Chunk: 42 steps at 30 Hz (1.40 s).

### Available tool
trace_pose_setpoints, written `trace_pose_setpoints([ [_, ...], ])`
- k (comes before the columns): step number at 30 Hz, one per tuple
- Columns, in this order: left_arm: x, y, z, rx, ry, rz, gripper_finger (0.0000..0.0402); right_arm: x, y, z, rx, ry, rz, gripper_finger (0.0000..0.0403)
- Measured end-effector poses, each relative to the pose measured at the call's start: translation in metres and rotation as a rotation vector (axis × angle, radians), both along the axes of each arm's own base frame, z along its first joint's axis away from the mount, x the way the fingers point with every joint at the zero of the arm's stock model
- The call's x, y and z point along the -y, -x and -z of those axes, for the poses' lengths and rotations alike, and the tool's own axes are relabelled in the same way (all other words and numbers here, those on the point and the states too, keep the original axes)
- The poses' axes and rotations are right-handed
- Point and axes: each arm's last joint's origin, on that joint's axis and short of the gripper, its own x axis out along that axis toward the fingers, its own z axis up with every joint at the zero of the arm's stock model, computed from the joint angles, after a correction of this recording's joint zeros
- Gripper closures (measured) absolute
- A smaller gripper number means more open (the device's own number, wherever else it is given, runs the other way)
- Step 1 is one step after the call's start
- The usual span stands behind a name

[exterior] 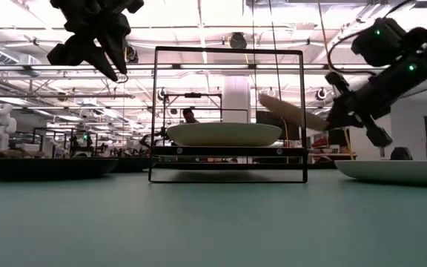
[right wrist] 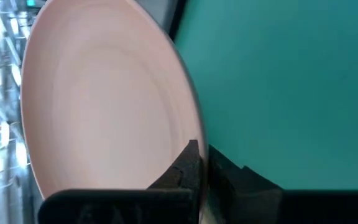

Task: Place and stack plates onto a shelf
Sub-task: Stack the pink plate on top of the black plate on the shelf

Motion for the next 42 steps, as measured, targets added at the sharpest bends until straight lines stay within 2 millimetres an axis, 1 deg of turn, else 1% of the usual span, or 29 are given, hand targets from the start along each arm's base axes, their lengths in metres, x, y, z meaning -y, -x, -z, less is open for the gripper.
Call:
trace_pose_setpoints([
  [11,0.0,0.0,0.0,-0.007,-0.048,0.059,0.0298,0.007,-0.016,-0.051,0.027,0.129,-0.054,0.0402],
  [16,-0.001,0.0,0.0,-0.008,-0.063,0.067,0.0298,0.01,-0.023,-0.073,0.004,0.17,-0.08,0.0402],
  [23,-0.001,0.0,0.0,-0.003,-0.052,0.047,0.0298,0.016,-0.04,-0.094,0.004,0.2,-0.128,0.0402],
  [29,-0.001,-0.001,0.0,0.001,-0.052,0.047,0.0298,0.023,-0.06,-0.102,0.025,0.152,-0.186,0.0403],
  [34,-0.001,-0.001,0.0,0.001,-0.051,0.045,0.0298,0.031,-0.078,-0.106,0.008,0.157,-0.222,0.0403],
  [42,-0.001,-0.001,-0.001,0.001,-0.053,0.044,0.0298,0.047,-0.1,-0.103,-0.043,0.14,-0.295,0.0403],
])
